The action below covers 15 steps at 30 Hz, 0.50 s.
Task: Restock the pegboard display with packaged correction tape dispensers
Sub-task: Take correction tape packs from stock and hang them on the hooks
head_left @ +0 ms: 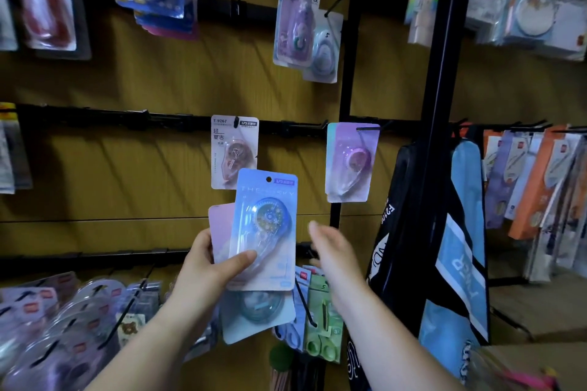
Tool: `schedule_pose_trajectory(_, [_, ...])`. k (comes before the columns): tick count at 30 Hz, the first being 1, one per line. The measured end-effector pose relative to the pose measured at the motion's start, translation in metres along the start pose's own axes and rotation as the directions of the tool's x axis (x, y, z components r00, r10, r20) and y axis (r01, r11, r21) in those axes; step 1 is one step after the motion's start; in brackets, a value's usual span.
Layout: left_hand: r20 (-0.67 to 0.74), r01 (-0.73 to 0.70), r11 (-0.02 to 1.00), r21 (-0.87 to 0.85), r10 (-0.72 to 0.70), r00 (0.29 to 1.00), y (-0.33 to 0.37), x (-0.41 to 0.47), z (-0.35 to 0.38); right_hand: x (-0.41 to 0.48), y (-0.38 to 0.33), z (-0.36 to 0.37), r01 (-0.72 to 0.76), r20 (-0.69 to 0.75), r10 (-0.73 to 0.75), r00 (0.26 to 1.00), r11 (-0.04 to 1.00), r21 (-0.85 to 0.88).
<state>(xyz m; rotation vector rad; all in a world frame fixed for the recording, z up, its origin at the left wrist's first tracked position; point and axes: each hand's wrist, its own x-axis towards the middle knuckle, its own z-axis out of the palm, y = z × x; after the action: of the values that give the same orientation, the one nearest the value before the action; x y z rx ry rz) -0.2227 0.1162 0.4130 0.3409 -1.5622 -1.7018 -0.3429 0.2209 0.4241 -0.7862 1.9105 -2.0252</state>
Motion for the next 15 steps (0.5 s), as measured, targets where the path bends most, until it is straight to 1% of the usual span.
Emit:
schedule_pose_trajectory(1, [-0.001,-0.004,1.000,0.003,0.004,1.000,0.002,-0.001,0.001,-0.007,0.000,0.003,0.009,0.091,-0.005,0.996,0.999,-0.044])
schedule_pose_trajectory(2, [0.004,-0.009,1.000,0.000,0.009,1.000,0.003,-0.002,0.002,-0.011,0.001,0.004,0.025,0.149,-0.015,0.989,0.997,-0.067])
schedule_pose_trajectory(4, [0.010,-0.014,1.000,-0.013,0.014,1.000,0.005,-0.002,0.003,-0.015,0.001,0.008,0.040,0.202,-0.026,0.979,0.997,-0.063])
schedule_pose_trajectory(5, [0.009,-0.016,1.000,-0.017,0.016,1.000,0.006,-0.002,0.003,-0.015,0.001,0.009,0.040,0.206,-0.030,0.978,0.998,-0.047])
schedule_pose_trajectory(7, [0.015,-0.017,1.000,-0.021,0.017,1.000,0.008,-0.003,0.004,-0.014,-0.001,0.011,0.073,0.174,-0.064,0.983,0.996,-0.046])
schedule_pose_trajectory(12, [0.041,-0.021,1.000,-0.016,0.022,0.999,0.009,-0.006,0.005,-0.018,-0.002,0.016,0.197,0.041,-0.195,0.980,0.980,-0.042])
schedule_pose_trajectory(15, [0.067,-0.021,1.000,-0.010,0.022,0.998,0.009,-0.008,0.004,-0.017,-0.001,0.014,0.184,-0.026,-0.183,0.983,0.983,0.010])
